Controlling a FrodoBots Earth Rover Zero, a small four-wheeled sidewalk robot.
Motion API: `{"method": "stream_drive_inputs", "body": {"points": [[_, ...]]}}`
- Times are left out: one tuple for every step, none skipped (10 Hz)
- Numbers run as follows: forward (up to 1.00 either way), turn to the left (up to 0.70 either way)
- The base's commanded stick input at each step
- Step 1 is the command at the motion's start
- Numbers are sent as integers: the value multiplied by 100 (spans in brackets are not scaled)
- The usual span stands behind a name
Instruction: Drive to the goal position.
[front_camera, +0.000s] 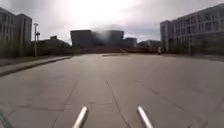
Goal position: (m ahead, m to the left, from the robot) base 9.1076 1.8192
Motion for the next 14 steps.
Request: {"method": "stream_drive_inputs", "body": {"points": [[100,0],[100,0],[100,0],[100,0],[100,0],[100,0],[100,0],[100,0],[100,0],[100,0],[100,0],[100,0],[100,0],[100,0]]}}
